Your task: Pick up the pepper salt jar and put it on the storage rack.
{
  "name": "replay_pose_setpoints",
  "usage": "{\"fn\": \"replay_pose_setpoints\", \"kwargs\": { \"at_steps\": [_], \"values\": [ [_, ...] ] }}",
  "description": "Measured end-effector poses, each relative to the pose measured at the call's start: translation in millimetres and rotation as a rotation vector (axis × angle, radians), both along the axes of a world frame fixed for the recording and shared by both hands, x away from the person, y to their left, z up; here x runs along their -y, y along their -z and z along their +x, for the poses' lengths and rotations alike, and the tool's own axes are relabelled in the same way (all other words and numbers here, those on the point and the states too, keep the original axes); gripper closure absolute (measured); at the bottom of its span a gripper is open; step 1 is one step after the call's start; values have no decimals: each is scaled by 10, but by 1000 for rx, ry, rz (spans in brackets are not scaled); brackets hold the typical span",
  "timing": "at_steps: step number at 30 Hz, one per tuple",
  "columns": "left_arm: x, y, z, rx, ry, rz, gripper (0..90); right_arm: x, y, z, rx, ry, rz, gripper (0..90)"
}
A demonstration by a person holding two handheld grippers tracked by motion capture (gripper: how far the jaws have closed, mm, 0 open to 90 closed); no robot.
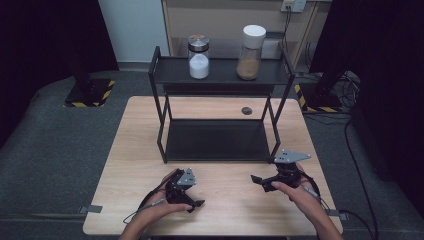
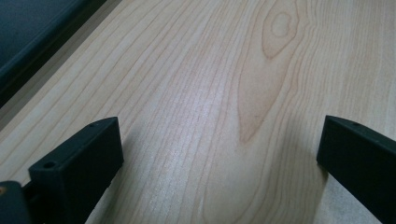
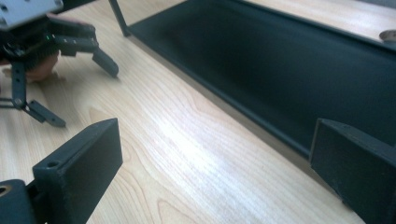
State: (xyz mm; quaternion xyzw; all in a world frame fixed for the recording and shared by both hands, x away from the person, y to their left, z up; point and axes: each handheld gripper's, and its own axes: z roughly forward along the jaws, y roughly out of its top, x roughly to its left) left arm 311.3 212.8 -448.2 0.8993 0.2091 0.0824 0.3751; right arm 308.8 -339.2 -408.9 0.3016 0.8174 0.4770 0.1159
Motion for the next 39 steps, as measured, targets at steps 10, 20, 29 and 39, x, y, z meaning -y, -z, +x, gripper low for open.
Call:
{"fn": "replay_pose_setpoints", "kwargs": {
  "at_steps": [10, 20, 29, 39],
  "values": [
    [0, 0, 0, 0, 0, 0, 0, -64, 142, -22, -19, 6, -50, 37],
    [0, 0, 0, 0, 0, 0, 0, -116, 334, -55, -27, 9, -122, 38],
    [0, 0, 0, 0, 0, 0, 0, -111, 408, -40, -48, 20, -154, 38],
    [0, 1, -1, 0, 0, 0, 0, -121, 427, -28, -61, 3, -203, 36]
  ]
}}
